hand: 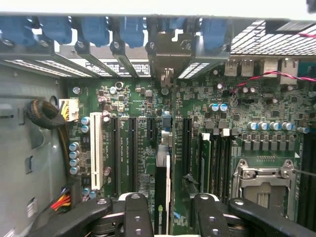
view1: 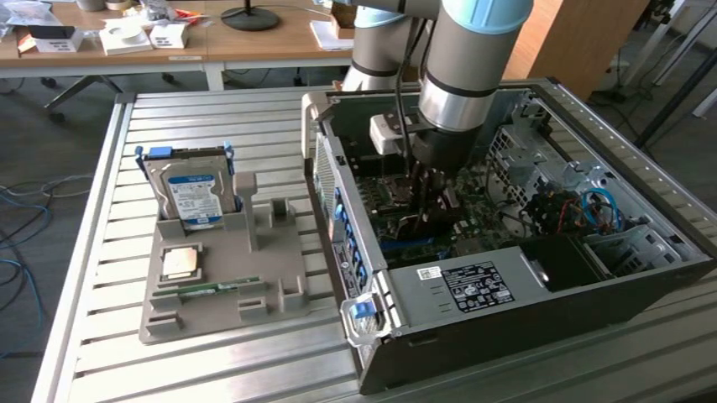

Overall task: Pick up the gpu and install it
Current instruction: 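Insert the gpu into the slot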

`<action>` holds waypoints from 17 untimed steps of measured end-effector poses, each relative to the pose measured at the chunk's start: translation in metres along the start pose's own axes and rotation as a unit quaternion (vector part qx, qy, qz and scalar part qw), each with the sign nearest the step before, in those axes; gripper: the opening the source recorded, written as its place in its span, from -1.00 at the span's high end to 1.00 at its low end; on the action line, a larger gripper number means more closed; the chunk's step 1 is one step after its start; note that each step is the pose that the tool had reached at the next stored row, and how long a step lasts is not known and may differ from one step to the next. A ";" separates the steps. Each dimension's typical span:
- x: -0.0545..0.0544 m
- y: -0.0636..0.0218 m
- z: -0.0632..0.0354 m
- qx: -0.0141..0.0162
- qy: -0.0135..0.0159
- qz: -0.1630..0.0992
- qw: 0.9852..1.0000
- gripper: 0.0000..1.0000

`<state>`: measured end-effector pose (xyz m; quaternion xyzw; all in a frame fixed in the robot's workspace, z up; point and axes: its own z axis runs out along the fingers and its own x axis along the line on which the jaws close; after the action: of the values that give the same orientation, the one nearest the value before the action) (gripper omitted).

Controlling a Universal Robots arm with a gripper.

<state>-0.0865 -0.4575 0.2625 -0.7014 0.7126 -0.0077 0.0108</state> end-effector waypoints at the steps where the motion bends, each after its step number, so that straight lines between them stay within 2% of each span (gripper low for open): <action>1: 0.000 -0.0001 -0.0027 0.000 0.000 0.000 1.000 0.21; 9: 0.000 -0.0008 -0.0261 0.000 0.000 0.000 1.000 0.21; 17: 0.000 -0.0013 -0.0437 0.000 0.000 0.000 1.000 0.21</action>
<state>-0.0864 -0.4575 0.3062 -0.7014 0.7126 -0.0077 0.0108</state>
